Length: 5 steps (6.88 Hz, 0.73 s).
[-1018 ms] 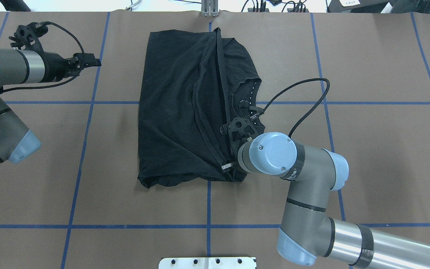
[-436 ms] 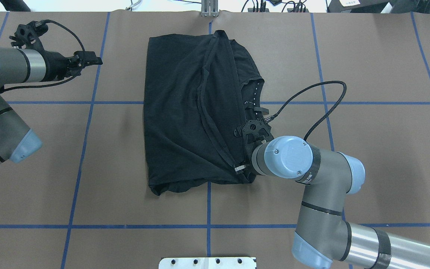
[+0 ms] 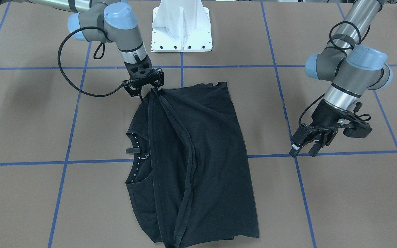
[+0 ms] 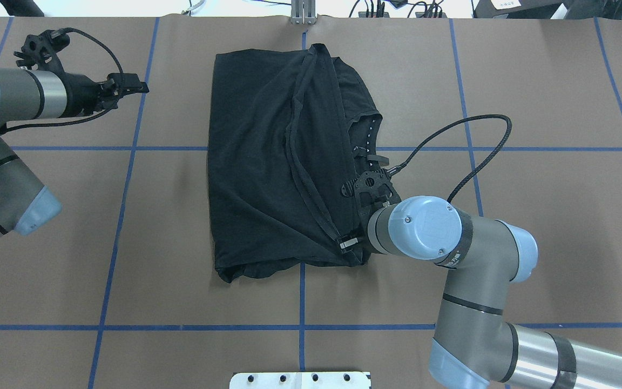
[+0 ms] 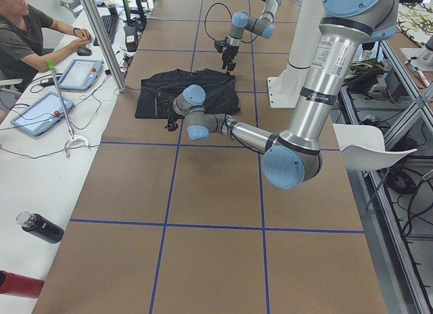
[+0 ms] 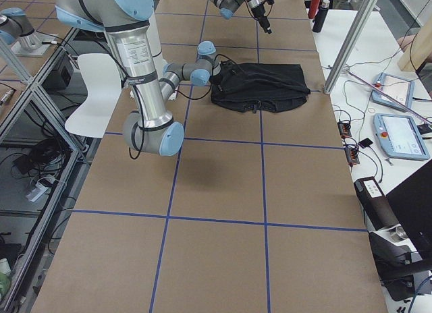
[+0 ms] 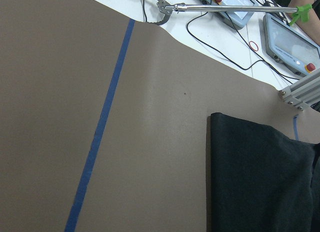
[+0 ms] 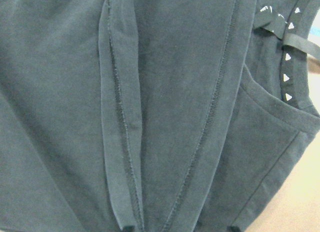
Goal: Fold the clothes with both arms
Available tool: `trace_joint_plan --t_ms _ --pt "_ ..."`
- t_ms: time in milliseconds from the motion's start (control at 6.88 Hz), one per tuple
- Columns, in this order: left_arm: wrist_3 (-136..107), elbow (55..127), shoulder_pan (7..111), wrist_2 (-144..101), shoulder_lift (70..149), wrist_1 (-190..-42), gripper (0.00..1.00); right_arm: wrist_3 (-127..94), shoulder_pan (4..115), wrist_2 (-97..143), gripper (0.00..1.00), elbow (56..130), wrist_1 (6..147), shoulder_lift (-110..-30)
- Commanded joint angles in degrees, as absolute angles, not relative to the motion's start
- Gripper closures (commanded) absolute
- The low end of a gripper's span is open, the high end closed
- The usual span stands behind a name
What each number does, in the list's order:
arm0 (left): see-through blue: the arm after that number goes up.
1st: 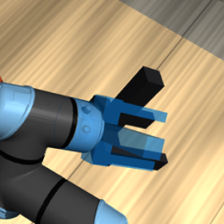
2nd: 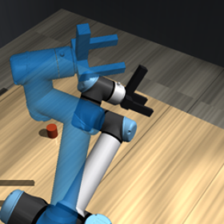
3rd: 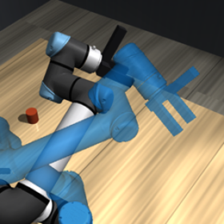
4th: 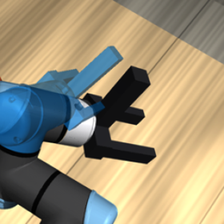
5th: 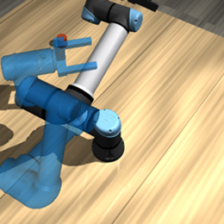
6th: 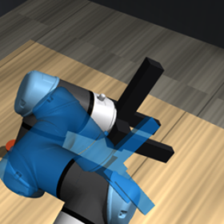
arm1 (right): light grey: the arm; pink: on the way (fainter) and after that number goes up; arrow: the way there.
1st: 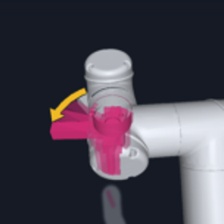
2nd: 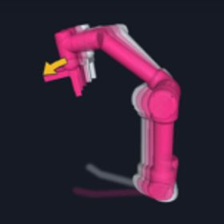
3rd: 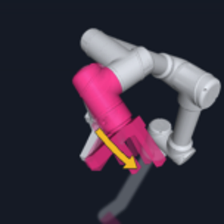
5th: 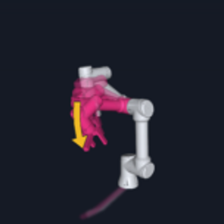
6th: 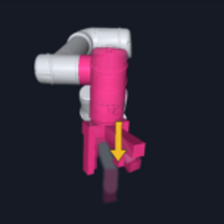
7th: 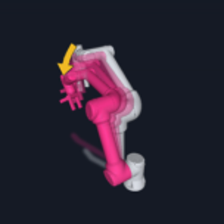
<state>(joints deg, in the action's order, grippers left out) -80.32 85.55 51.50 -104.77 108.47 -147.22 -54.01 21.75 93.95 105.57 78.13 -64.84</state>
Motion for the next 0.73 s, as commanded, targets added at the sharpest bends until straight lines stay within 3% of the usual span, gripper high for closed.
trace_joint_plan --t_ms 0,582 --pt "-80.33 86.04 51.68 -104.77 107.93 -147.22 0.05 -54.49 21.18 93.6 0.52 105.47 81.64 -62.68" --pt "-80.33 85.96 51.68 -104.77 107.84 -147.22 0.05 -52.82 19.34 89.65 0.6 99.93 81.65 -57.74"
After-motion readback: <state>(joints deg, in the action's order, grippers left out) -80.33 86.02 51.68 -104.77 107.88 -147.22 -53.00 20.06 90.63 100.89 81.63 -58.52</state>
